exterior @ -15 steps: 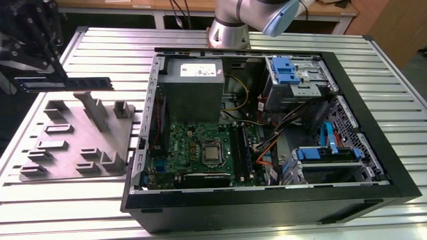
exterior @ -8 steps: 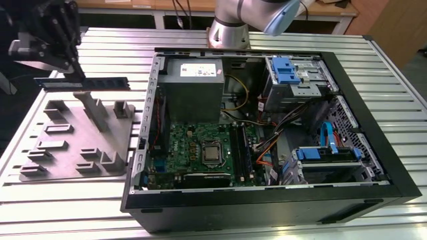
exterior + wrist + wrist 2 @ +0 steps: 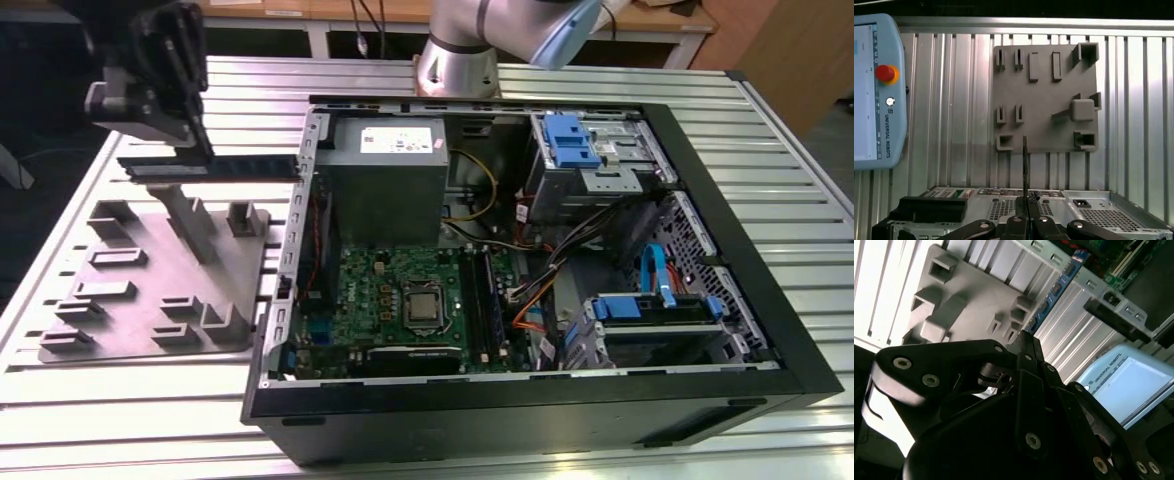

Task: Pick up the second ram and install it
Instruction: 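Pick up the second ram and move it above second insertion slot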

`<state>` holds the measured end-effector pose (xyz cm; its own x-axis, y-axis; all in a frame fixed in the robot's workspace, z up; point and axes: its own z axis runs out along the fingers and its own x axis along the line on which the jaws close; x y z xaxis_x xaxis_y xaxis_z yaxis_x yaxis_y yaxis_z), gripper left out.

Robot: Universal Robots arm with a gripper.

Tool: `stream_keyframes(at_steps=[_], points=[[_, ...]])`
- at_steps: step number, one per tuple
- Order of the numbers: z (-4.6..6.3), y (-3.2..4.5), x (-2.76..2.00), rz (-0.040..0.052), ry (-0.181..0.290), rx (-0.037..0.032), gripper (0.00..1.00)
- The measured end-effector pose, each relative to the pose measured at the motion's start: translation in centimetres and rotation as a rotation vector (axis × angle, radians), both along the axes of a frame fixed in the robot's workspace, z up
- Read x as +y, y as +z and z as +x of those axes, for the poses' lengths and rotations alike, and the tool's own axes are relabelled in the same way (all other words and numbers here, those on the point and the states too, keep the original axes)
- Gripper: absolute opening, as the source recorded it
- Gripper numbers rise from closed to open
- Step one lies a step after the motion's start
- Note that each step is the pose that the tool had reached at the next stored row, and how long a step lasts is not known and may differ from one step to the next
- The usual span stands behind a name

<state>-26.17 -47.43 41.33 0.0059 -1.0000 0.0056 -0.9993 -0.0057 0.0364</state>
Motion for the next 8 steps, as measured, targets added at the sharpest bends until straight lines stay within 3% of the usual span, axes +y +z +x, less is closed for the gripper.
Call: stream_keyframes(at_steps=[8], points=[[3.0, -0.01, 0.0, -0.0001, 0.0, 0.0001, 0.11]])
